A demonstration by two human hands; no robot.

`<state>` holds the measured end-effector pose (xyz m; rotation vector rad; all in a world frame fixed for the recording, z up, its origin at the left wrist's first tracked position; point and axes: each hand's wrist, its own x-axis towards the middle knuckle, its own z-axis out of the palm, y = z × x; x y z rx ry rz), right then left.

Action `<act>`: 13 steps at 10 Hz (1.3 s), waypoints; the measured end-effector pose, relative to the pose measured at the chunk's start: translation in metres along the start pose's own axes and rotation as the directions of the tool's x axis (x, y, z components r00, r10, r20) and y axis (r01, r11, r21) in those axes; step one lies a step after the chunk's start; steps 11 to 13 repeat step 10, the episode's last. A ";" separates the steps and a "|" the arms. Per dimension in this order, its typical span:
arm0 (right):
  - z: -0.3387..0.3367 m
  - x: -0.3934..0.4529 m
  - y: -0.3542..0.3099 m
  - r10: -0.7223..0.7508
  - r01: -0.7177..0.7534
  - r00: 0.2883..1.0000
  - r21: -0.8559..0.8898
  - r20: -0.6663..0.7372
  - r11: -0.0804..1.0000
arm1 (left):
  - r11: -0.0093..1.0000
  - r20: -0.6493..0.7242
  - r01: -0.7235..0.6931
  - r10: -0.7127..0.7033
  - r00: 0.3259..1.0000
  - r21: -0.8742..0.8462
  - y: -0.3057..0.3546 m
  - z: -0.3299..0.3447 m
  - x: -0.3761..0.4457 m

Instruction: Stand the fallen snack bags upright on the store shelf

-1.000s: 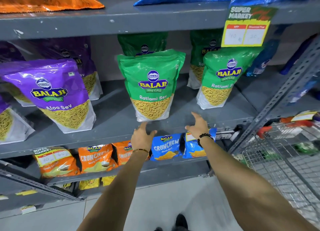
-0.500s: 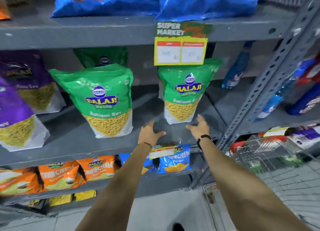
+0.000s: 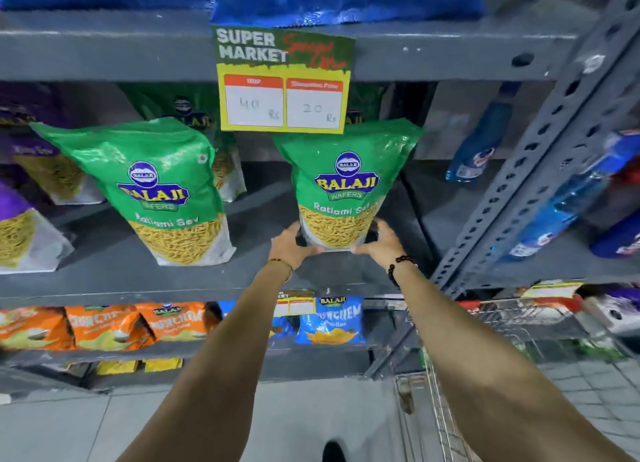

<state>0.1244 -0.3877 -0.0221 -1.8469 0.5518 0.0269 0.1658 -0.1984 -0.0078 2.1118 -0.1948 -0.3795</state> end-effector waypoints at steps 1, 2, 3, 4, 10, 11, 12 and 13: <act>0.000 -0.004 0.005 -0.027 0.028 1.000 0.014 -0.010 1.000 | 1.000 0.002 -0.002 0.002 1.000 -0.026 -0.003 -0.001 -0.007; 0.000 -0.009 0.010 -0.043 0.043 0.999 0.007 -0.005 0.999 | 0.999 0.000 -0.003 0.003 1.000 -0.036 -0.005 -0.001 -0.013; -0.001 -0.013 0.012 -0.043 0.043 0.999 0.002 -0.001 0.999 | 0.999 0.009 -0.017 0.017 1.000 -0.037 -0.005 -0.001 -0.017; -0.001 -0.014 0.014 -0.052 0.052 0.999 -0.007 0.003 0.999 | 0.998 0.012 -0.021 0.021 1.000 -0.051 -0.007 0.000 -0.018; 0.002 -0.025 0.013 -0.066 0.060 0.997 -0.165 -0.031 0.984 | 0.983 -0.031 0.040 -0.035 0.999 0.178 -0.013 0.000 -0.020; 0.002 -0.025 0.013 -0.066 0.060 0.997 -0.165 -0.031 0.984 | 0.983 -0.031 0.040 -0.035 0.999 0.178 -0.013 0.000 -0.020; 0.002 -0.025 0.013 -0.066 0.060 0.997 -0.165 -0.031 0.984 | 0.983 -0.031 0.040 -0.035 0.999 0.178 -0.013 0.000 -0.020; 0.002 -0.025 0.013 -0.066 0.060 0.997 -0.165 -0.031 0.984 | 0.983 -0.031 0.040 -0.035 0.999 0.178 -0.013 0.000 -0.020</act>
